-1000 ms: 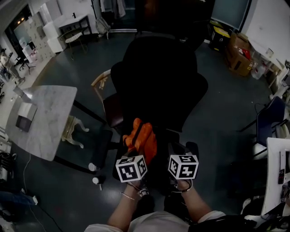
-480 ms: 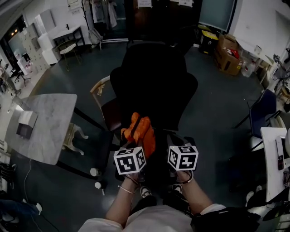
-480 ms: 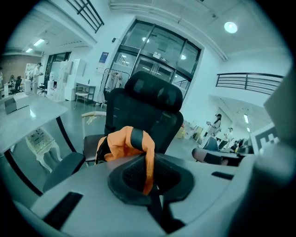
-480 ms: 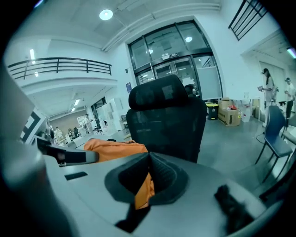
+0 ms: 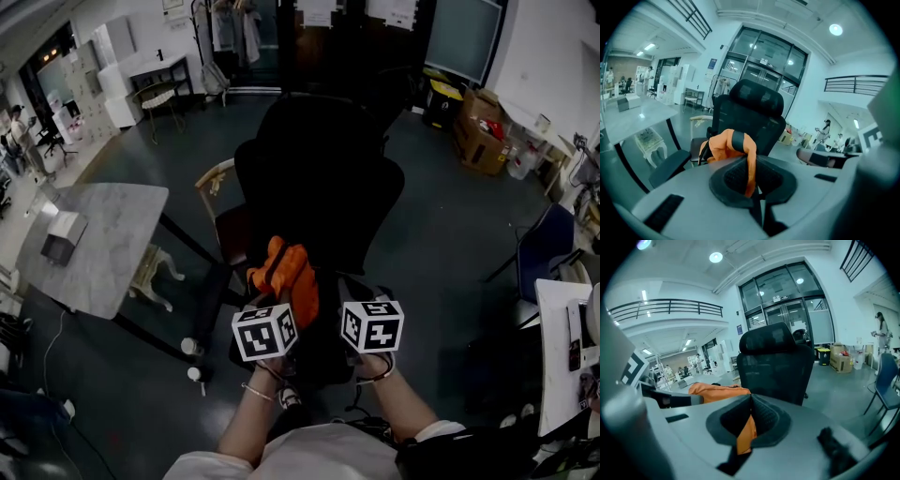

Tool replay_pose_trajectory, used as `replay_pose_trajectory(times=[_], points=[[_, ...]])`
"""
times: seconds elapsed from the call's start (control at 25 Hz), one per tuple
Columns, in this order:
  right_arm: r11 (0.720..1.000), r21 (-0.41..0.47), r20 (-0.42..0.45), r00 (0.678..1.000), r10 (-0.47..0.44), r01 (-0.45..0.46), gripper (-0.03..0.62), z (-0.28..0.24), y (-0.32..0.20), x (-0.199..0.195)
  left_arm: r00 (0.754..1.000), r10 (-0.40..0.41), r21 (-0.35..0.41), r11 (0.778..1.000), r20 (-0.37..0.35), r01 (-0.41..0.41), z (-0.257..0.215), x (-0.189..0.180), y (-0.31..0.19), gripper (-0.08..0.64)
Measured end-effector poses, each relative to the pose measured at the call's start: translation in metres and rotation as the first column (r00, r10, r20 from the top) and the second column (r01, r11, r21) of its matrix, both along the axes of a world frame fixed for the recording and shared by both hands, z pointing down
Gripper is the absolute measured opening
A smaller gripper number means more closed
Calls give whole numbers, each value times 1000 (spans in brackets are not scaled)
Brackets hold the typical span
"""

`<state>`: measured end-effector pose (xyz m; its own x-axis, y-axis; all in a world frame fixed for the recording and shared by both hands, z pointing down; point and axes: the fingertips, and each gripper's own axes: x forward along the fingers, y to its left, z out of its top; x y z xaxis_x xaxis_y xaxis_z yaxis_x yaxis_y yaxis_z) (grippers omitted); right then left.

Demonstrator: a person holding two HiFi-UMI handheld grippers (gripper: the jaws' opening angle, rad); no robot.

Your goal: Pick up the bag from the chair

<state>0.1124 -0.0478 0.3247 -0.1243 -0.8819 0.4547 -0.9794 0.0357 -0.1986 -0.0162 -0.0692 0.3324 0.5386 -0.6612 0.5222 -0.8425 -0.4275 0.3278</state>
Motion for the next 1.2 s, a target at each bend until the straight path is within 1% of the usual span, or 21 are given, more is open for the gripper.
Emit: replay_pose_trajectory(times=[0.08, 0.12, 0.2, 0.32, 0.48, 0.72, 0.88, 1.08, 1.2], points=[[1000, 7, 12, 1000, -13, 13, 32, -1, 12, 4, 999, -18, 41, 999, 28, 17, -6, 2, 13, 26], [1000, 9, 16, 1000, -21, 21, 32, -2, 18, 5, 999, -31, 54, 998, 28, 29, -9, 3, 19, 26], [999, 12, 23, 999, -37, 37, 32, -4, 29, 8, 998, -59, 61, 996, 16, 58, -15, 4, 31, 25], [998, 18, 33, 998, -54, 53, 32, -6, 50, 12, 995, -94, 65, 994, 16, 93, -21, 3, 50, 26], [996, 39, 35, 996, -81, 80, 32, -12, 73, 15, 989, -147, 80, 986, 4, 146, -29, -4, 73, 25], [992, 43, 56, 991, -122, 120, 32, -11, 107, 7, 977, -214, 103, 972, 18, 211, -37, -21, 113, 25], [987, 45, 68, 985, -157, 154, 32, -14, 124, -13, 966, -258, 108, 961, 19, 254, -44, -44, 141, 25], [977, 39, 54, 975, -214, 212, 32, -21, 144, -59, 952, -305, 90, 949, 17, 303, -45, -88, 177, 25], [973, 46, 43, 973, -226, 224, 32, -28, 156, -85, 946, -323, 89, 943, 13, 321, -46, -116, 198, 25]])
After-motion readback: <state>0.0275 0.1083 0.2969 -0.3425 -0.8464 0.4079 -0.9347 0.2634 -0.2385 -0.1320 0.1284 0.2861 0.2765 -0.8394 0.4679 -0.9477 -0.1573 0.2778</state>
